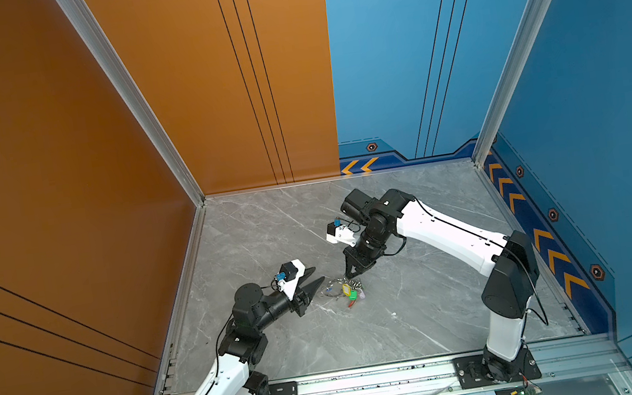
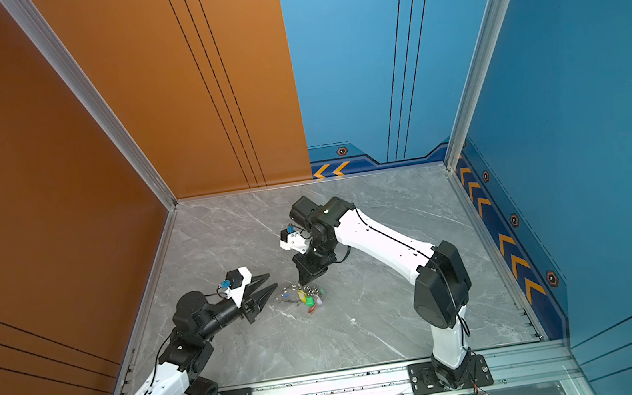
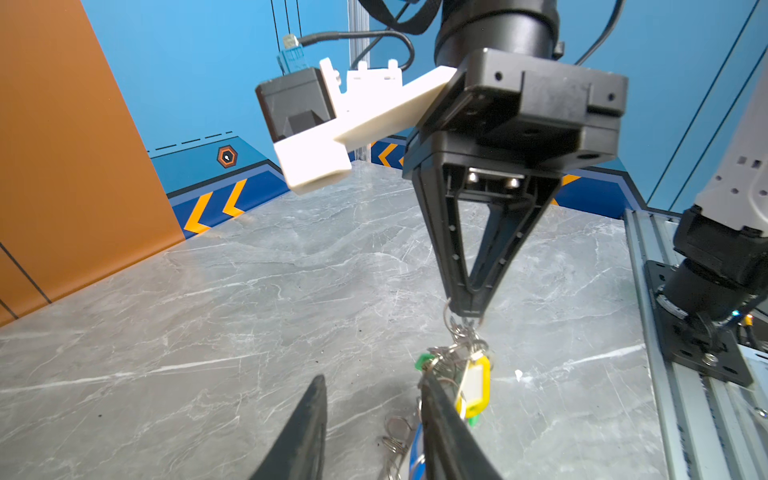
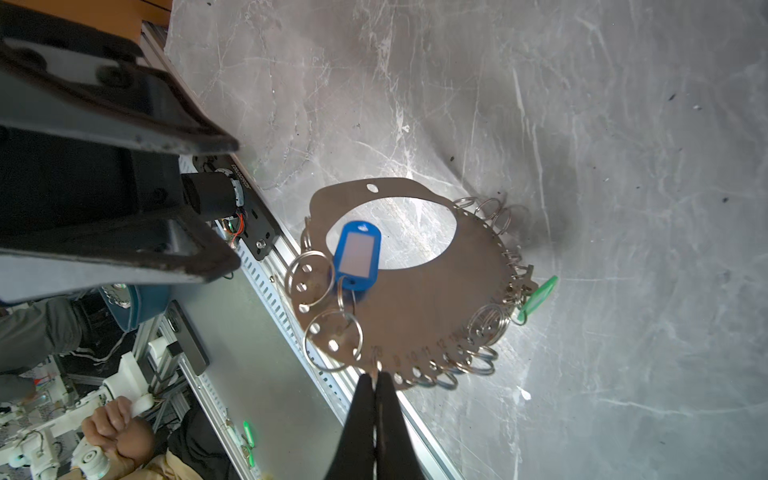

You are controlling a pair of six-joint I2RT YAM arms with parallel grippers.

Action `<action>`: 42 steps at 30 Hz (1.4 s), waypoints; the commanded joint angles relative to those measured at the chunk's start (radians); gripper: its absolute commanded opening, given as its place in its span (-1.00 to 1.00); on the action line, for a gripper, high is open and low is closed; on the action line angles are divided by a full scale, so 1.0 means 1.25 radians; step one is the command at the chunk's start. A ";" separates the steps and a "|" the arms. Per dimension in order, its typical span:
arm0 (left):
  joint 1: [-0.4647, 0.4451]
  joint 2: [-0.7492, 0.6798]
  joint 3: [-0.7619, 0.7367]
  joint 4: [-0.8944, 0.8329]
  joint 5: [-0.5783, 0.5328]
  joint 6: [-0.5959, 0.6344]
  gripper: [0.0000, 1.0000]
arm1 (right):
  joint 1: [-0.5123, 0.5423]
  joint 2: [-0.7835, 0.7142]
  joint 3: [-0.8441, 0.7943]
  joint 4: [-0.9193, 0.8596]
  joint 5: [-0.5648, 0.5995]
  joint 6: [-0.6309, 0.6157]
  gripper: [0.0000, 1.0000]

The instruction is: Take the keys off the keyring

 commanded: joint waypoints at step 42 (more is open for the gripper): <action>0.046 0.305 0.235 -0.124 0.344 0.083 -0.17 | 0.055 -0.060 -0.001 -0.029 0.061 -0.178 -1.00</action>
